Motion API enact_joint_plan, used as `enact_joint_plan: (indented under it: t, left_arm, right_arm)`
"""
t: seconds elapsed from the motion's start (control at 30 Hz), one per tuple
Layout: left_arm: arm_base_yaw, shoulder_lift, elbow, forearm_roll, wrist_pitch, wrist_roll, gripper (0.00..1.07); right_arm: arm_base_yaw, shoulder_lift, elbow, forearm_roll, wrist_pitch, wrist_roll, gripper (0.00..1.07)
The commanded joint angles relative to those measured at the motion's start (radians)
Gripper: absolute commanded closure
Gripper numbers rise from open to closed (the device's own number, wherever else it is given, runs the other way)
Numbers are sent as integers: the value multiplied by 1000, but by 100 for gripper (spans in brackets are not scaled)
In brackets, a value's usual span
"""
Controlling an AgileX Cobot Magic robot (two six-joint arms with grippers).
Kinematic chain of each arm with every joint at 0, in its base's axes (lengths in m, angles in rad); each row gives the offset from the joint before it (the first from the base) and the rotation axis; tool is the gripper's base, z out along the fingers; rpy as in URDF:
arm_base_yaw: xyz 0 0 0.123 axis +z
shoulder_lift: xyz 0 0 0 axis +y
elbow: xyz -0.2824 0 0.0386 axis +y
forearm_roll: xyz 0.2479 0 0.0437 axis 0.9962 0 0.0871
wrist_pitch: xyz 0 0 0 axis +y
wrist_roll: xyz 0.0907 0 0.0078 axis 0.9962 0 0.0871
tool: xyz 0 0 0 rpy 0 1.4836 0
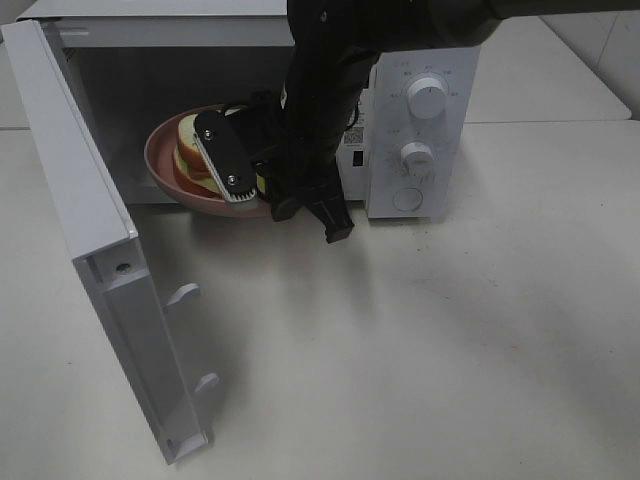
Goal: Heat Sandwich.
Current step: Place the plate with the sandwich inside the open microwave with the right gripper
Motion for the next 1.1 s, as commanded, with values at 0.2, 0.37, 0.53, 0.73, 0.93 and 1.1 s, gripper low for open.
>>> enact_joint_plan:
  t: [0.2, 0.37, 0.53, 0.73, 0.93, 1.1]
  left_arm:
    - [-5, -22, 3, -2, -7, -4, 11]
    - [-5, -22, 3, -2, -7, -4, 11]
    - [-5, -22, 3, -2, -7, -4, 11]
    - [-5, -22, 3, -2, -7, -4, 11]
    - [-5, -22, 3, -2, -7, -4, 11]
    - [-5, -22, 3, -2, -7, -4, 11]
  right_arm:
    - [-6, 89, -178, -42, 46, 86, 107]
    - [-6, 145, -275, -83, 77, 136, 107]
    - [-6, 208, -358, -80, 94, 157, 107]
    - [-6, 243, -404, -80, 93, 168, 106]
    - [-8, 292, -473, -79, 88, 187, 106]
    - [-9, 322, -519, -79, 75, 188, 106]
